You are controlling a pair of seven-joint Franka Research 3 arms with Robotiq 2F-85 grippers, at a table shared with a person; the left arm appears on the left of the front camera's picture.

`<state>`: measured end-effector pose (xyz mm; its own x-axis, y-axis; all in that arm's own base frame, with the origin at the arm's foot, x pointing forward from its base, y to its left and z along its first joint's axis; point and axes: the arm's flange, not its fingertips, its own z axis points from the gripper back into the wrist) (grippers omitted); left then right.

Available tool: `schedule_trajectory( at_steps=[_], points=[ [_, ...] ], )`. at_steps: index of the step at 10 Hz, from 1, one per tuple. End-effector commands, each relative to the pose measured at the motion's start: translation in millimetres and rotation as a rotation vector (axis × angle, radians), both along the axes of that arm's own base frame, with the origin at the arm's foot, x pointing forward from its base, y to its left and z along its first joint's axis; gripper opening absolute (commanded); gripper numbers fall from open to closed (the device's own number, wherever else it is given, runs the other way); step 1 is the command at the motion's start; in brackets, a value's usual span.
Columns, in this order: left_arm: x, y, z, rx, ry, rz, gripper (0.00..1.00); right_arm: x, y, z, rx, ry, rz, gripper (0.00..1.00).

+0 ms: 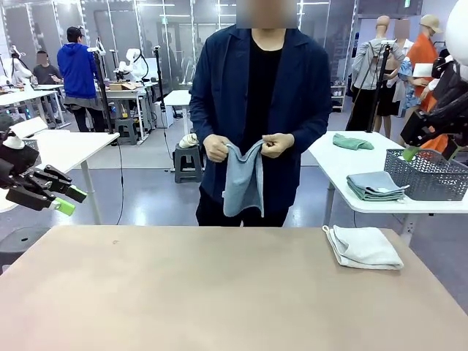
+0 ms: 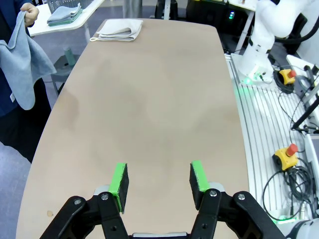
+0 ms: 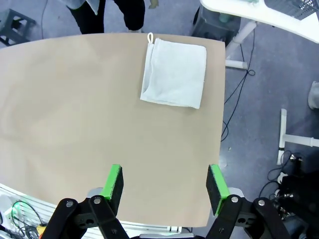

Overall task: Fold the towels and place them in the basket.
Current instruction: When a person lays out a Towel with hook on the table, fold it in half twice.

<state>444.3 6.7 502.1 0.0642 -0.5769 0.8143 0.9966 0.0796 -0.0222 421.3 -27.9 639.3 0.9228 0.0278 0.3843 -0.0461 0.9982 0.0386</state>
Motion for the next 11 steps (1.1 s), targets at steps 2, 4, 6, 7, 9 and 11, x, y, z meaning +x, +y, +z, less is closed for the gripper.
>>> schedule_trajectory(
  at_steps=[2,4,6,7,9,11],
  points=[
    [-0.5,0.0,1.1,-0.007,-0.003,-0.003,0.64,3.3,-0.5,1.3,0.005,-0.001,0.005,0.84],
    [-0.5,0.0,1.1,-0.007,-0.003,-0.003,0.64,3.3,-0.5,1.3,0.005,-0.001,0.005,0.84],
    [-0.5,0.0,1.1,-0.007,-0.003,-0.003,0.64,3.3,-0.5,1.3,0.005,-0.001,0.005,0.84],
    [-0.5,0.0,1.1,-0.007,-0.003,-0.003,0.64,3.3,-0.5,1.3,0.005,-0.001,0.005,0.84],
    [-0.5,0.0,1.1,-0.007,-0.003,-0.003,0.64,3.3,-0.5,1.3,0.005,-0.001,0.005,0.84],
    [-0.5,0.0,1.1,-0.007,-0.003,-0.003,0.64,3.3,-0.5,1.3,0.005,-0.001,0.005,0.84]
  ],
)
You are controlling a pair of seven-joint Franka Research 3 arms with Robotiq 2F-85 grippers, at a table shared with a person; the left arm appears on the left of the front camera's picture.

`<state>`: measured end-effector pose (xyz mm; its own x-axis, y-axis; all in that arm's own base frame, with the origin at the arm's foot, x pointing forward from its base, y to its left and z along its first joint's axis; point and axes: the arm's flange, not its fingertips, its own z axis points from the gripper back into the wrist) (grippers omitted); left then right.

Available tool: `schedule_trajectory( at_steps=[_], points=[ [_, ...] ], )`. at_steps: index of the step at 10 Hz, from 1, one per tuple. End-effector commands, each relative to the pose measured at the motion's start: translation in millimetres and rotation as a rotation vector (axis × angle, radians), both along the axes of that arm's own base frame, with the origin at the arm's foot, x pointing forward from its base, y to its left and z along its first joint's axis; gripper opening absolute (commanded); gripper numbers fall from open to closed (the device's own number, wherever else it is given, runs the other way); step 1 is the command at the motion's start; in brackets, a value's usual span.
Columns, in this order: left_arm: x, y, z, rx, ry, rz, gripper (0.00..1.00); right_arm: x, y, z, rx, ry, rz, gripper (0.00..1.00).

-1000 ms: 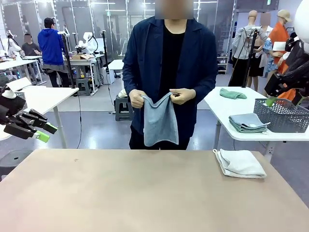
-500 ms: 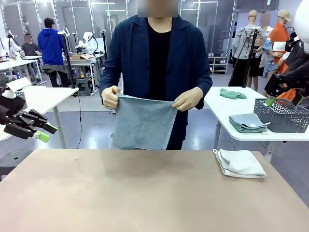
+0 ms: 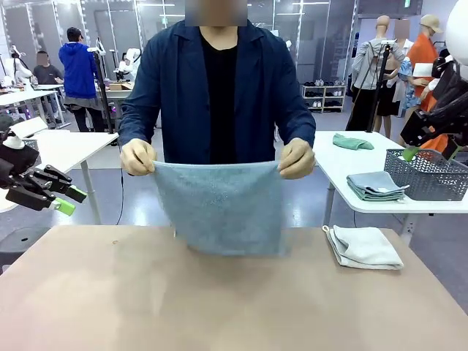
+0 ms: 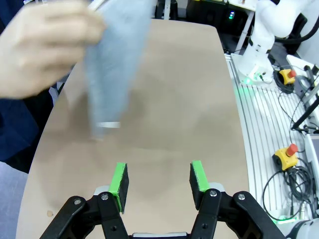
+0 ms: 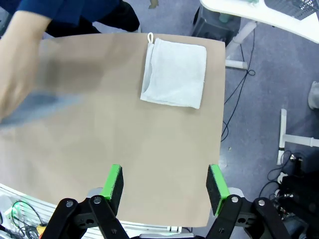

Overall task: Fold the towels and place them in the basket.
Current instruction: When a person lays out a Towel with hook on the table, fold it in half twice.

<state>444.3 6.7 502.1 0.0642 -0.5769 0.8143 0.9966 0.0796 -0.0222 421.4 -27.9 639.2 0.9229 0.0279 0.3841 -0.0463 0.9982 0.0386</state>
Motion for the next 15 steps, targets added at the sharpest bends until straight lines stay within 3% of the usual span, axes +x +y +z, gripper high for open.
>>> schedule_trajectory(
  at_steps=[1,15],
  points=[
    [-0.5,0.0,1.1,-0.007,-0.003,-0.003,0.64,3.2,-0.6,1.4,0.005,-0.002,0.005,0.84],
    [-0.5,0.0,1.1,-0.007,-0.003,-0.003,0.64,3.2,-0.6,1.4,0.005,-0.002,0.005,0.84]
  ],
)
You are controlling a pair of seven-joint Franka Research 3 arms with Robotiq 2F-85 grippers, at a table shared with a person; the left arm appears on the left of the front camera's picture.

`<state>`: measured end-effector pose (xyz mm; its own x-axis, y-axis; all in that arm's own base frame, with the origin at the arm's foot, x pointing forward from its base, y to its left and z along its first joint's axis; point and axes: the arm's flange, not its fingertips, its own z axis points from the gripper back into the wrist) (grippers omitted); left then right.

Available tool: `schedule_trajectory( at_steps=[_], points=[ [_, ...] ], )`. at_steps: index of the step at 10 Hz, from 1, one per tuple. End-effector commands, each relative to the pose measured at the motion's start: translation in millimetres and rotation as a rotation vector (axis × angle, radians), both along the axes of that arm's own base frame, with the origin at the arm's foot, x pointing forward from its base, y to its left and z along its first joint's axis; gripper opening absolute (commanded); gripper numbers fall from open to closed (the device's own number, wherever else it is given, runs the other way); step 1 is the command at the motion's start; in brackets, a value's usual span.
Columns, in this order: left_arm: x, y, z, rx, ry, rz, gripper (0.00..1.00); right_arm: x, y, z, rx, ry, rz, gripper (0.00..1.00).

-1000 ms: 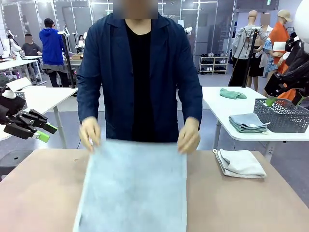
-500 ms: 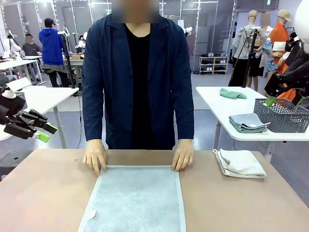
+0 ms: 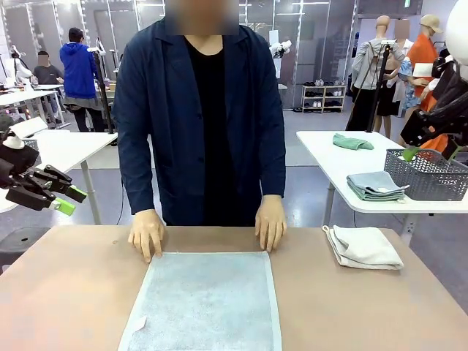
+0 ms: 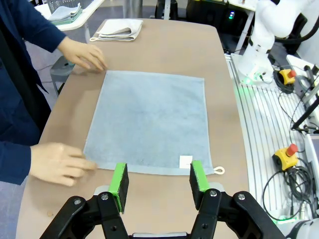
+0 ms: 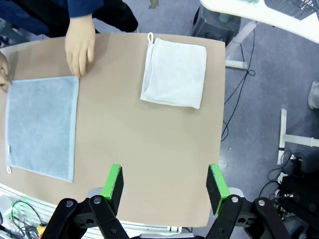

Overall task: Fold the towels and place them in the basket.
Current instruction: When a person lays out a Towel with hook on the table, fold it in half twice.

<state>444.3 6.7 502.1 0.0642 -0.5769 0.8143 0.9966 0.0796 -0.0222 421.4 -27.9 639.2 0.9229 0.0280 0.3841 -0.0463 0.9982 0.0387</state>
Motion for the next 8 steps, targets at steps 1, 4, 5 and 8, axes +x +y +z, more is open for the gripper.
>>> schedule_trajectory(
  at_steps=[1,4,5,8],
  points=[
    [-0.5,0.0,1.1,-0.007,-0.003,-0.003,0.64,3.2,-0.6,1.4,0.005,-0.002,0.005,0.84],
    [-0.7,-20.2,22.2,0.041,-0.011,-0.024,0.64,6.7,23.5,7.3,-0.059,-0.020,0.167,0.84],
    [-1.1,-34.4,34.3,0.073,-0.016,-0.033,0.64,11.5,40.5,9.8,-0.087,-0.022,0.266,0.84],
    [0.7,-114.6,56.7,0.265,0.030,-0.023,0.64,28.6,118.0,-1.2,-0.167,0.013,0.667,0.84]
  ],
)
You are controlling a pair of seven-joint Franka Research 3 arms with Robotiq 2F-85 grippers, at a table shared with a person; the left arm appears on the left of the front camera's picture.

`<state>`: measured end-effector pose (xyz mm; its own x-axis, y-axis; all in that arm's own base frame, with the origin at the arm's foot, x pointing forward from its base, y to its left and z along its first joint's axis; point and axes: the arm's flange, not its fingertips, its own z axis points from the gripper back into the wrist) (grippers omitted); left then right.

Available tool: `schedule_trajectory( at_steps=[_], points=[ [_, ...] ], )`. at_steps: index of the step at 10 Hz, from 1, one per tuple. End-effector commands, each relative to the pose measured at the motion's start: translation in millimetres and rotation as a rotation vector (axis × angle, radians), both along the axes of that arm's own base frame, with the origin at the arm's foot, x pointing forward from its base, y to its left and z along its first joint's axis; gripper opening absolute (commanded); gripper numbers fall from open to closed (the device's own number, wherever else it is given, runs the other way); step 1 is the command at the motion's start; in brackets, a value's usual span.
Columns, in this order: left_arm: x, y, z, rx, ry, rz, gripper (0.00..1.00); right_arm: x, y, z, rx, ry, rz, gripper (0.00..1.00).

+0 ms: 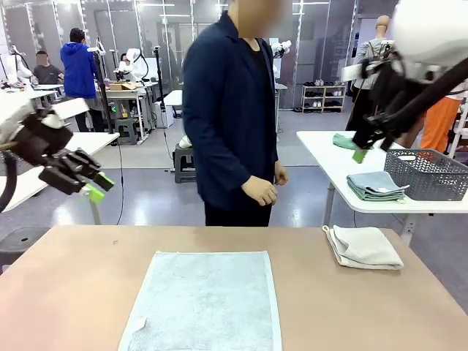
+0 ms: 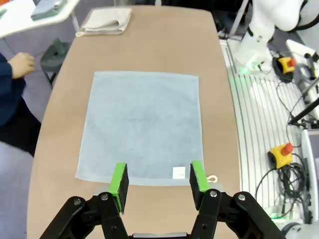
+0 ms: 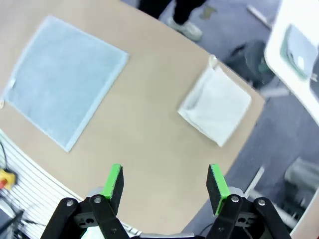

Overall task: Fold the towels and place them in the basket.
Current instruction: When a person lays out a Towel with hook on the table, fold it in half twice.

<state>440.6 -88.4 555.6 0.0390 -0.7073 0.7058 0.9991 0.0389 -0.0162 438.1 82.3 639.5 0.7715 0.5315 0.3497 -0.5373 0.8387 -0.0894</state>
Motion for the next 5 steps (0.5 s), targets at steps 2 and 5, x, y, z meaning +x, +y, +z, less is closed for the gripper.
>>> schedule_trajectory(
  at_steps=[2,5],
  points=[
    [4.1,-65.4,4.7,0.236,0.065,0.060,0.64,15.5,79.0,-26.0,-0.129,0.090,0.404,0.84],
    [-6.0,-114.6,0.8,0.424,0.101,0.077,0.64,2.0,158.5,-78.4,-0.236,0.194,0.760,0.84]
  ],
)
